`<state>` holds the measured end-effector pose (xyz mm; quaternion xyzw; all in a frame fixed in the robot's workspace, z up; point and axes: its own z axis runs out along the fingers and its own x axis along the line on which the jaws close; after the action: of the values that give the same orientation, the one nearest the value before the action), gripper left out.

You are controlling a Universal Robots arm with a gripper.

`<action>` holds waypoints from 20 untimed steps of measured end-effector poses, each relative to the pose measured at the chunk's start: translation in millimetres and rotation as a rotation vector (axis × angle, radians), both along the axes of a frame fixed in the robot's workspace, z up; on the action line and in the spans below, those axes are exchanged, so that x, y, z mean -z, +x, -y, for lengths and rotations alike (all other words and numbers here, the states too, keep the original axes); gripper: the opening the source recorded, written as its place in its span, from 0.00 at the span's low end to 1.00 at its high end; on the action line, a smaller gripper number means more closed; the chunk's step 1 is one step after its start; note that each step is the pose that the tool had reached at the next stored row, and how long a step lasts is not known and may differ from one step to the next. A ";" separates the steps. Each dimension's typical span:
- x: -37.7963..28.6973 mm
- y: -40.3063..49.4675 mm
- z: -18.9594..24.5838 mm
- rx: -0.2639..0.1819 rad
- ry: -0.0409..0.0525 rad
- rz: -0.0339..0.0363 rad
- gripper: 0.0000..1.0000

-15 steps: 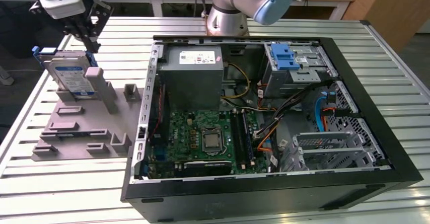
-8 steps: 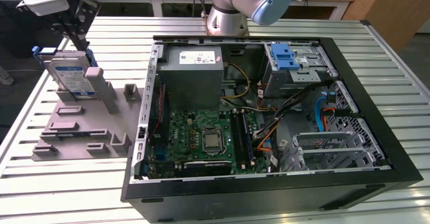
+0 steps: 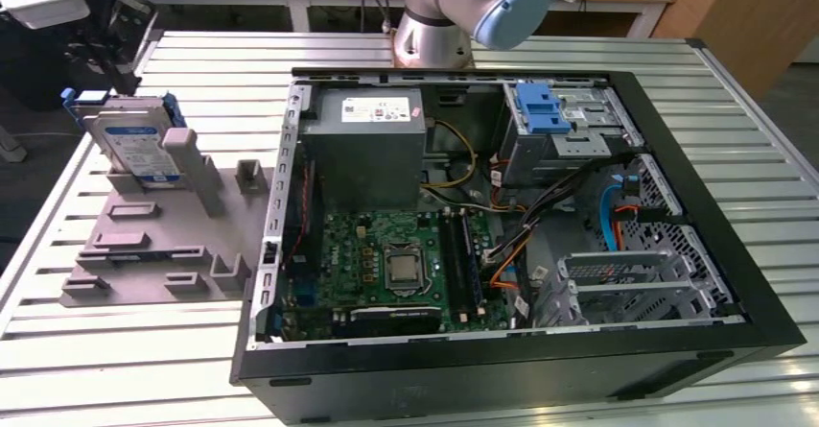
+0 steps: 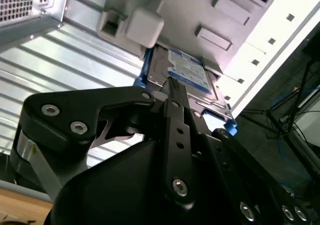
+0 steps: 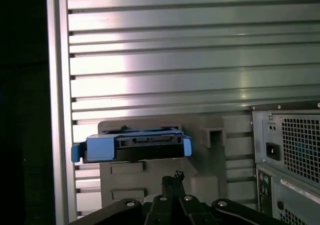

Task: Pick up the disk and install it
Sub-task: 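Reach for the disk, then pick up the disk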

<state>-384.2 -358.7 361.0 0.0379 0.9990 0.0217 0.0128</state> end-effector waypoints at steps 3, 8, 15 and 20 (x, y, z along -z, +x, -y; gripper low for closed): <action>2.0 -11.6 -5.3 0.000 -0.0001 -0.0003 0.11; 5.0 -31.3 -13.1 0.000 0.0000 -0.0009 0.11; 6.6 -49.6 -18.0 0.000 0.0000 -0.0014 0.11; 6.6 -50.0 -18.0 0.000 0.0000 -0.0014 0.11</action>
<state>-434.2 -340.7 354.4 0.0379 0.9990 0.0217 0.0120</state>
